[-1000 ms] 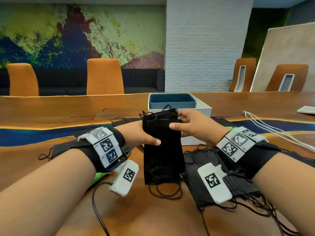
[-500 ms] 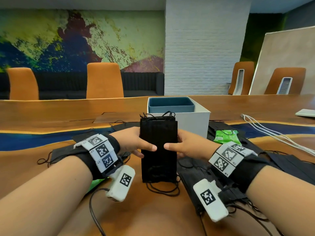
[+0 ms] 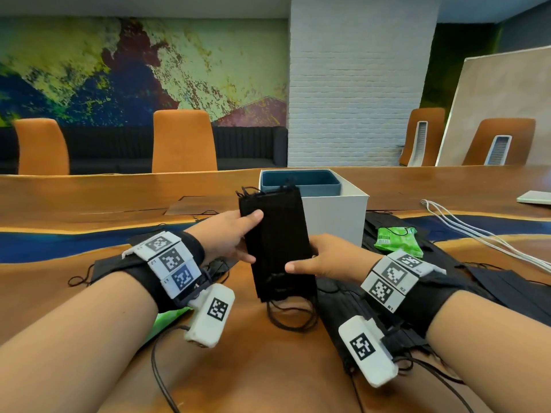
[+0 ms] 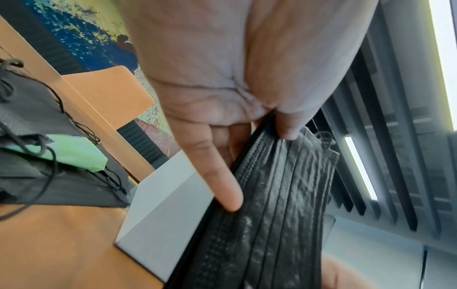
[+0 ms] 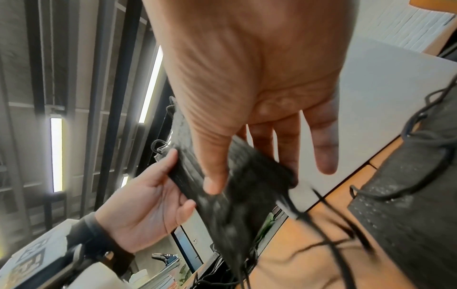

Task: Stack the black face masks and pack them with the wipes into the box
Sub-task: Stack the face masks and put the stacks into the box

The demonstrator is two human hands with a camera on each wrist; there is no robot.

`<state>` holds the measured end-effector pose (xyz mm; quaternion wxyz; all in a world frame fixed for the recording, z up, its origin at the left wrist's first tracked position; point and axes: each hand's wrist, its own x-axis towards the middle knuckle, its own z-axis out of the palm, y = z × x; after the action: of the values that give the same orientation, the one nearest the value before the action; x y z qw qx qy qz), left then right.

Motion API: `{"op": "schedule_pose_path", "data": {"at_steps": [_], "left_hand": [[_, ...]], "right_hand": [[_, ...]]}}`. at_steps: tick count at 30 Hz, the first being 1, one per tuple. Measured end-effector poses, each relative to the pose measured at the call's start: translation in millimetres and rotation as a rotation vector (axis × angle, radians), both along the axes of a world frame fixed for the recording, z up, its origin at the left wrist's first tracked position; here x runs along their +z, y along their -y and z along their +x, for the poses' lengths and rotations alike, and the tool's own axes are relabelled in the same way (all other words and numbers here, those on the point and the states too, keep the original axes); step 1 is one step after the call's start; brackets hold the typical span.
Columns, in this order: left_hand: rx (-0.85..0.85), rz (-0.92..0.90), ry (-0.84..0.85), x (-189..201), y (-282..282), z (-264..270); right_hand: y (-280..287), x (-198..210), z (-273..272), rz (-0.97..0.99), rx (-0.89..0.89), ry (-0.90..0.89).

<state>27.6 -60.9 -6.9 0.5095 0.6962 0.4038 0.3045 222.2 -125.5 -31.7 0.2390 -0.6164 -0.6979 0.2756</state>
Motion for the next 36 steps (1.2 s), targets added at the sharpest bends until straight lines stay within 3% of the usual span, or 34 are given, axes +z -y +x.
{"op": "schedule_pose_path", "data": {"at_steps": [2,5,11,16,21,27,36], "left_hand": [[0.061,0.008,0.149,6,-3,0],[0.124,-0.061,0.296,21,-7,0],[0.109,-0.095,0.490,36,-8,0],[0.086,-0.159,0.629,37,1,14],[0.006,-0.067,0.482,32,10,17],[0.075,0.024,0.462,41,6,1],[0.083,0.114,0.287,45,5,10]], "right_hand": [[-1,-2,2,0.046,-0.026,-0.004],[-3,0,7,0.127,-0.067,-0.166],[-5,-1,6,0.110,-0.035,-0.837],[-7,1,-9,0.177,-0.014,-0.982],[-6,15,-6,0.338,-0.185,-1.075],[7,29,19,0.365,-0.313,-1.182],[7,60,40,0.422,-0.419,-1.203]]}}
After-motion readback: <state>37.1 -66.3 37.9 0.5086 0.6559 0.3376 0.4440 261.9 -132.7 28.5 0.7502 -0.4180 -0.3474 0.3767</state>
